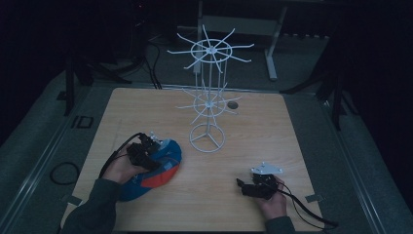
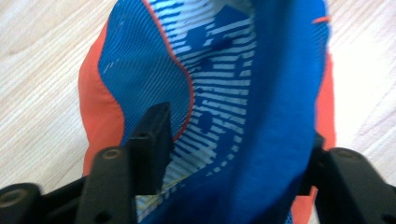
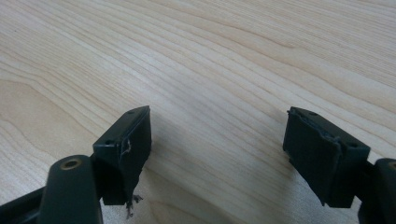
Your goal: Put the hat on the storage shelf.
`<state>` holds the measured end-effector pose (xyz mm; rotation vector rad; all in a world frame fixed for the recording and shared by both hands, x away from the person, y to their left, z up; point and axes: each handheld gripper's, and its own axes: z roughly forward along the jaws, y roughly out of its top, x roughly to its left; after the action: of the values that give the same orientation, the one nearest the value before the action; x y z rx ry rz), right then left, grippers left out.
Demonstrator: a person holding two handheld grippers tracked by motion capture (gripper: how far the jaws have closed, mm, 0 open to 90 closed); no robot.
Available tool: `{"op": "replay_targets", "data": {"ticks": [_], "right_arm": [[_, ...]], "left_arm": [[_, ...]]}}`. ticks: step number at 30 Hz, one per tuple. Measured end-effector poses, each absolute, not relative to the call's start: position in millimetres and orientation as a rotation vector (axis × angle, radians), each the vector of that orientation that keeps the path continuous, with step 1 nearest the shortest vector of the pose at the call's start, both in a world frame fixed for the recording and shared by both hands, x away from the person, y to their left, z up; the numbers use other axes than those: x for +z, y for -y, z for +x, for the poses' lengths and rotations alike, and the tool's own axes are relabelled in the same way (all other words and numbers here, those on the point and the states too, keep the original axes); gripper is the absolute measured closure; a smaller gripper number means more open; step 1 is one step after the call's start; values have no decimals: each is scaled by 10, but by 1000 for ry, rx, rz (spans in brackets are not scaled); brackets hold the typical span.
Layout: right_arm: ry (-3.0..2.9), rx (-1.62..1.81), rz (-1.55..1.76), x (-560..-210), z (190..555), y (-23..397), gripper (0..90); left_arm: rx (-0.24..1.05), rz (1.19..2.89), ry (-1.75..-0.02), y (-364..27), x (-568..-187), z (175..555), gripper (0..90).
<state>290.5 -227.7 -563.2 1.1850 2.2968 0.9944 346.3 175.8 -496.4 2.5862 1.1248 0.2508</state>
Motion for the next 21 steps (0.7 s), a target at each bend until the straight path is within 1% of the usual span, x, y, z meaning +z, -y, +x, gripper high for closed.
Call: {"op": "replay_targets", "data": {"ticks": [5, 7, 9, 14, 21], "right_arm": [[-2297, 995, 1185, -5632, 2905, 2277, 234], [-2297, 994, 1185, -5632, 2905, 2277, 234], [-2297, 994, 1185, -5632, 2905, 2278, 234], [-2297, 994, 1185, -5632, 2905, 2278, 234], [-2296, 995, 1183, -5633, 2906, 2278, 235]], "left_arm": [[282, 2607, -1137, -1742, -4961, 3448, 734], [324, 2602, -1146, -1742, -4939, 3439, 822], [358, 2588, -1151, -1759, -4905, 3430, 867], [414, 2560, -1136, -1819, -4804, 3375, 883], [447, 2519, -1109, -1911, -4674, 3283, 884]]}}
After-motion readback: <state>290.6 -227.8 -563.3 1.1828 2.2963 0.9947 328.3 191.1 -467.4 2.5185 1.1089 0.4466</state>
